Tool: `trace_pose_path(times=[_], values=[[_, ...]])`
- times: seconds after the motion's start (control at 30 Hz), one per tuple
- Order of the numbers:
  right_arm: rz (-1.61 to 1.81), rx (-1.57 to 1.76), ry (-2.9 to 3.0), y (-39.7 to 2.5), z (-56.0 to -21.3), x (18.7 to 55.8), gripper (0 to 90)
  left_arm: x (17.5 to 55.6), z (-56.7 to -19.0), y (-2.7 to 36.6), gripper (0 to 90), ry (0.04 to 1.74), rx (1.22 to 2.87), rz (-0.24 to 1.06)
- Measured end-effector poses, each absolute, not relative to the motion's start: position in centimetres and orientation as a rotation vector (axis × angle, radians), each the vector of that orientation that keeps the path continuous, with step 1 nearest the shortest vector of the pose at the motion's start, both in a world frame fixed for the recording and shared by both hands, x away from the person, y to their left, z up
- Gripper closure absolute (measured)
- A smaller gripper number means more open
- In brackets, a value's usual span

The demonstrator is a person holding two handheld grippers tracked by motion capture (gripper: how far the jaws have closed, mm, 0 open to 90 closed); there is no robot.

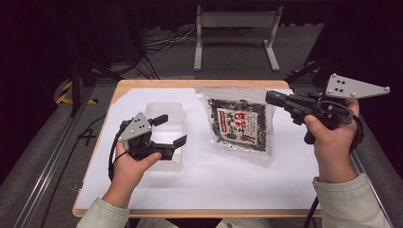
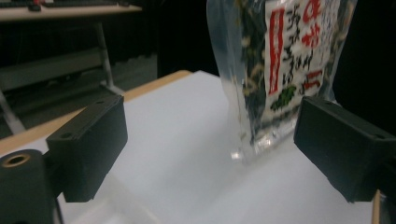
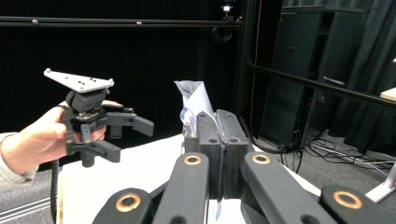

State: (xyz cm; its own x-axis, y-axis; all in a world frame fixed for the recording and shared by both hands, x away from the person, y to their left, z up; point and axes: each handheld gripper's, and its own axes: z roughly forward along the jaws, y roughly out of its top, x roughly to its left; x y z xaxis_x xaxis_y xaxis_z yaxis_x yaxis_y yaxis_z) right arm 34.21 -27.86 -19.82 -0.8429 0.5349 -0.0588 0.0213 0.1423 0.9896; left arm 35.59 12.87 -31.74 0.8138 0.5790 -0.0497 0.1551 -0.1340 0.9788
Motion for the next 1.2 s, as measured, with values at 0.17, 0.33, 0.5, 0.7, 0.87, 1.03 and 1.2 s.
trace_pose_path(times=[0.17, 0.33, 0.5, 0.7, 0.87, 1.03, 1.2], values=[[1.756, 0.511, 2.039, -27.4, -20.0, 34.0, 90.0, 36.6, -31.3, 11.3, 11.4, 0.556, 1.696, 0.371], [1.777, 0.496, 2.05, -27.0, -20.1, 34.0, 90.0, 37.6, -31.2, 10.2, 10.8, 0.554, 1.683, 0.336], [1.791, 0.484, 2.058, -26.7, -20.3, 34.1, 90.0, 38.6, -31.2, 9.4, 8.1, 0.54, 1.644, 0.277], [1.8, 0.478, 2.057, -26.6, -20.5, 34.2, 90.0, 39.4, -31.3, 8.3, 6.6, 0.532, 1.639, 0.261], [1.805, 0.451, 2.065, -26.5, -20.8, 34.4, 90.0, 39.7, -31.5, 7.6, 6.6, 0.511, 1.611, 0.2], [1.821, 0.412, 2.08, -26.4, -21.1, 34.7, 90.0, 39.9, -31.5, 7.5, 7.2, 0.486, 1.567, 0.151], [1.82, 0.4, 2.08, -26.2, -21.3, 34.7, 90.0, 39.5, -31.2, 7.4, 13.5, 0.443, 1.564, 0.176]])
